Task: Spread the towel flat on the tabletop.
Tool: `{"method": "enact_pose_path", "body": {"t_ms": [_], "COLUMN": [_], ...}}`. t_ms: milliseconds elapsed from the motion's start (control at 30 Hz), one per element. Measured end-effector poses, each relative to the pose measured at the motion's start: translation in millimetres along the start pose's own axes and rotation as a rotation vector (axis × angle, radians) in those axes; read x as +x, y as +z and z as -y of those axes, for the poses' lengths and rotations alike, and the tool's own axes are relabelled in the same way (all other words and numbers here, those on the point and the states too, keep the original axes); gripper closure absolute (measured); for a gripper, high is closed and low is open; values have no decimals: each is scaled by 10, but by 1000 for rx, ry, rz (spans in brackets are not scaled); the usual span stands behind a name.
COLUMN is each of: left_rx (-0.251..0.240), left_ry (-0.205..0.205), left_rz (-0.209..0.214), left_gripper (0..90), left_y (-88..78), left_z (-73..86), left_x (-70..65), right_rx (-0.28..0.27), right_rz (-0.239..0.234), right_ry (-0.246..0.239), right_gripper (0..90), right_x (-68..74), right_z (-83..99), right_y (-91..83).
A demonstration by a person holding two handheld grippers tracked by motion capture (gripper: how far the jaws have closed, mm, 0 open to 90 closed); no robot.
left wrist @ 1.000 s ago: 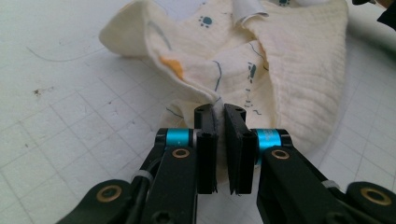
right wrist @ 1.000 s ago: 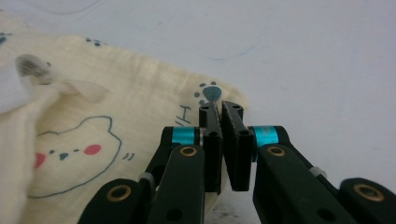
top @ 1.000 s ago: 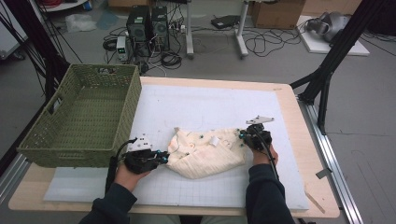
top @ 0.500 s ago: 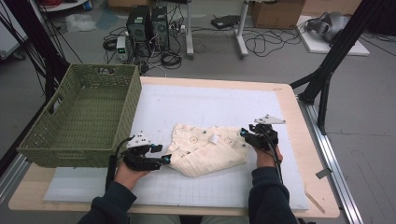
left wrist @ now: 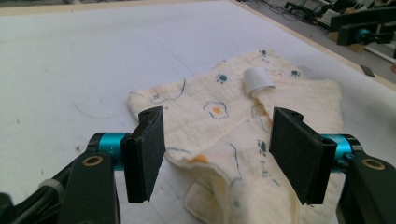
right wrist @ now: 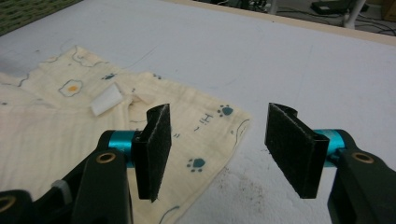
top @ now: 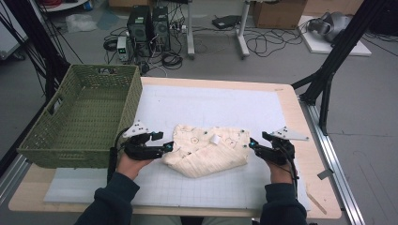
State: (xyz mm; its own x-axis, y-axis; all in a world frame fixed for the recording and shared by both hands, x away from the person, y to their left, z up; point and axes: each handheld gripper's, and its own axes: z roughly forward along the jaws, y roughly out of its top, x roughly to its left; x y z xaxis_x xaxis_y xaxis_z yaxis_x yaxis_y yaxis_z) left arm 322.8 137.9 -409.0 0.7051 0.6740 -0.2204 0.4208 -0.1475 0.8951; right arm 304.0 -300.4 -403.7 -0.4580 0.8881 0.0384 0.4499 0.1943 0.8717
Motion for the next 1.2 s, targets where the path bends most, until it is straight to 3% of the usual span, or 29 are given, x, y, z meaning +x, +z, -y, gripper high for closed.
{"method": "enact_pose_path", "body": {"t_ms": [233, 367, 567, 767, 867, 933, 1000, 1033, 1067, 1100, 1200], "left_rx": [-25, -7, 69, 209, 224, 244, 262, 256, 255, 256, 232], "left_ry": [16, 11, 5, 8, 10, 42, 113, 118, 124, 140, 128], "left_rz": [-20, -23, -86, -172, -184, -180, -197, -173, -161, -168, -213], "left_gripper": [361, 368, 372, 366, 380, 431, 486, 561, 751, 844, 864], "left_y": [142, 283, 599, 905, 955, 982, 1004, 1003, 1001, 1005, 993], "left_z": [-212, -305, -343, -148, -107, -83, -70, -73, -75, -74, -83], "left_x": [36, 64, 157, 322, 360, 359, 324, 323, 317, 306, 336], "right_rx": [-6, -24, -26, -16, -8, -2, 8, 13, 17, 20, 47], "right_rz": [-11, -17, -29, -49, -61, -71, -82, -90, -99, -113, -149], "right_ry": [-22, -16, -14, -25, -26, -28, -33, -32, -36, -40, -66], "right_gripper": [405, 407, 415, 437, 446, 454, 458, 460, 464, 466, 482], "right_x": [9, -1, 5, 35, 46, 61, 86, 105, 125, 150, 245], "right_z": [57, 43, 41, 51, 60, 62, 55, 46, 35, 22, -29], "right_y": [-135, -161, -147, -115, -85, -53, -6, 26, 64, 109, 252]}}
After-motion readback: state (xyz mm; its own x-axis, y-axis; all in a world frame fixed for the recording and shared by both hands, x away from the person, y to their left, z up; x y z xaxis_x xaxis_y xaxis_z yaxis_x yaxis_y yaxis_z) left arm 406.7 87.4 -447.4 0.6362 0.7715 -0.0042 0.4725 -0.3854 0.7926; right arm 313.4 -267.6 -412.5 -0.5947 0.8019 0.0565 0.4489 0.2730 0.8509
